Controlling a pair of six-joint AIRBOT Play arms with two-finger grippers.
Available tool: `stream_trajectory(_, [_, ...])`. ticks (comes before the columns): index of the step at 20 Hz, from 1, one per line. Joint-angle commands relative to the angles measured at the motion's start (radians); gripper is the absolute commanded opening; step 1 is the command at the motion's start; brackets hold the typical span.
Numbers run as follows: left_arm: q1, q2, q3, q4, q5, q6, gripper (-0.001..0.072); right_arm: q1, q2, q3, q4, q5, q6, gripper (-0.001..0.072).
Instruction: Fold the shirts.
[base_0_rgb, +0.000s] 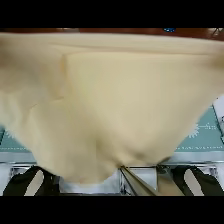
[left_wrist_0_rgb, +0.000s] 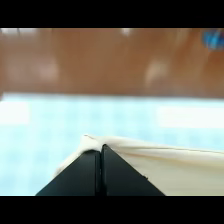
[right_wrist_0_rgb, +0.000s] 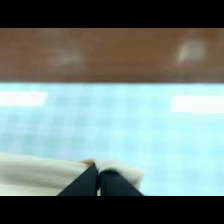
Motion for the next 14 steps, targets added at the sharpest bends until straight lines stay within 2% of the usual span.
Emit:
stream_trajectory(1, [-0.007,-0.158,-0.174,-0.061,0.125,-0.013,0.0014,0.001,-0.167,-0.145,0.16,-0.053,-0.091,0.0026])
stream_trajectory(4, [-0.008,-0.374,-0.186,-0.157,0.208,-0.011,0.0013,0.001,-0.391,-0.153,0.222,-0.126,-0.138,0.0026])
stream_trajectory(7, [-0.027,-0.586,-0.179,-0.286,0.362,-0.035,0.0014,0.016,-0.639,-0.147,0.336,-0.311,-0.198,0.0026])
stream_trajectory(10, [-0.067,-0.796,-0.106,-0.351,0.514,-0.043,0.0013,0.063,-0.878,-0.045,0.369,-0.386,-0.193,0.0026])
stream_trajectory(14, [-0.087,-1.026,0.061,-0.364,0.512,-0.103,0.0014,0.099,-1.125,0.174,0.372,-0.402,-0.113,0.0026])
